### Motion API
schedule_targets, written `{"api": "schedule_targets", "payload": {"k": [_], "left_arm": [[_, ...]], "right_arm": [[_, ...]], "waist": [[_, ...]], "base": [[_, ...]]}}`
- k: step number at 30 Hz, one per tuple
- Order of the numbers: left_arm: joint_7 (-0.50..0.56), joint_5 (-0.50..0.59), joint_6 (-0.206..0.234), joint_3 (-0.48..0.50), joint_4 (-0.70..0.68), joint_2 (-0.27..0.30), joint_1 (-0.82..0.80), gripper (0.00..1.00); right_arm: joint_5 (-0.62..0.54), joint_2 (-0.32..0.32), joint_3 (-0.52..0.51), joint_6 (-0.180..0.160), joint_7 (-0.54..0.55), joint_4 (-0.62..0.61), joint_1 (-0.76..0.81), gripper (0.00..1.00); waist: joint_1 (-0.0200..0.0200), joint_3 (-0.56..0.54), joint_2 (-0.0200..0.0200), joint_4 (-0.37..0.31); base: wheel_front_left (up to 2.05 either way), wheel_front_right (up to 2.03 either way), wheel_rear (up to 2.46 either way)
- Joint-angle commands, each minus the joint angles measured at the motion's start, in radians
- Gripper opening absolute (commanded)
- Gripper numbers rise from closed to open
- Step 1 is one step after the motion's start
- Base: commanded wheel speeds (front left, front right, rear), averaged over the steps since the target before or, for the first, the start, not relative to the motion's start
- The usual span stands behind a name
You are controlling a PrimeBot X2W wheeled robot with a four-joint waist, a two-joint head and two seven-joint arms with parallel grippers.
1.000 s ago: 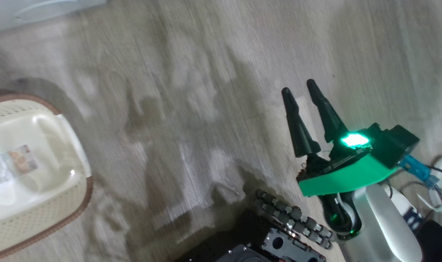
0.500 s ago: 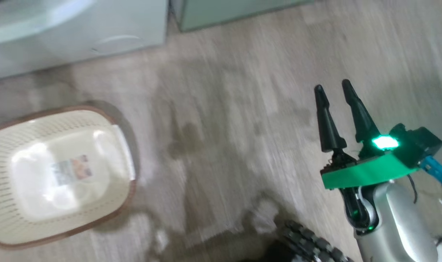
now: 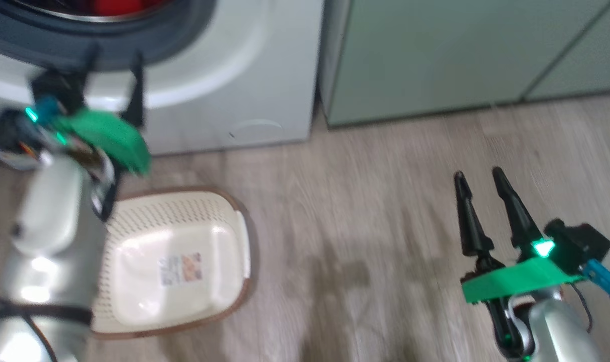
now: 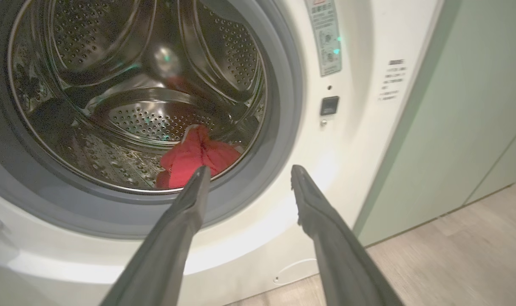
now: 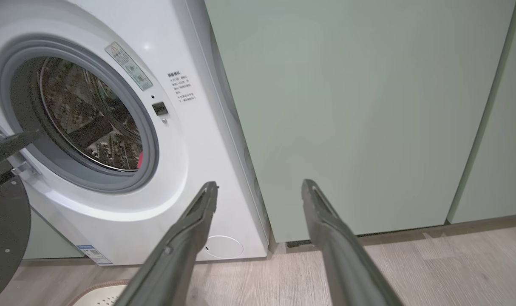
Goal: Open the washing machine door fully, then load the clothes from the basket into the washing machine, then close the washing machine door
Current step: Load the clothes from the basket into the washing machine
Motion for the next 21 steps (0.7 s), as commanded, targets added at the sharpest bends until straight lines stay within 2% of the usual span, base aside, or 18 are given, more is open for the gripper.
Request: {"api": "schedule_targets", "payload": {"k": [1, 8, 21], "left_arm": [[-0.005, -0.005, -0.005, 0.032, -0.049, 0.013, 0.012, 1.0], [-0.005, 0.022, 0.029, 0.071, -0.213, -0.072, 0.244, 1.0], [-0.005, 0.052, 0.11, 0.122, -0.432, -0.153, 0.551, 1.0]], "right_arm": [[-0.01, -0.009, 0.012, 0.0, -0.009, -0.029, 0.005, 1.0], [-0.02, -0.009, -0.002, 0.0, -0.009, -0.024, 0.062, 1.0], [-0.012, -0.009, -0.001, 0.0, -0.009, -0.023, 0.117, 1.0]], "waist": [[0.0001, -0.095, -0.0001, 0.075], [0.0001, -0.204, -0.0001, 0.131], [0.0001, -0.287, -0.0001, 0.163]], "base": [[0.0, 0.0, 0.0], [0.0, 0.0, 0.0], [0.0, 0.0, 0.0]]}}
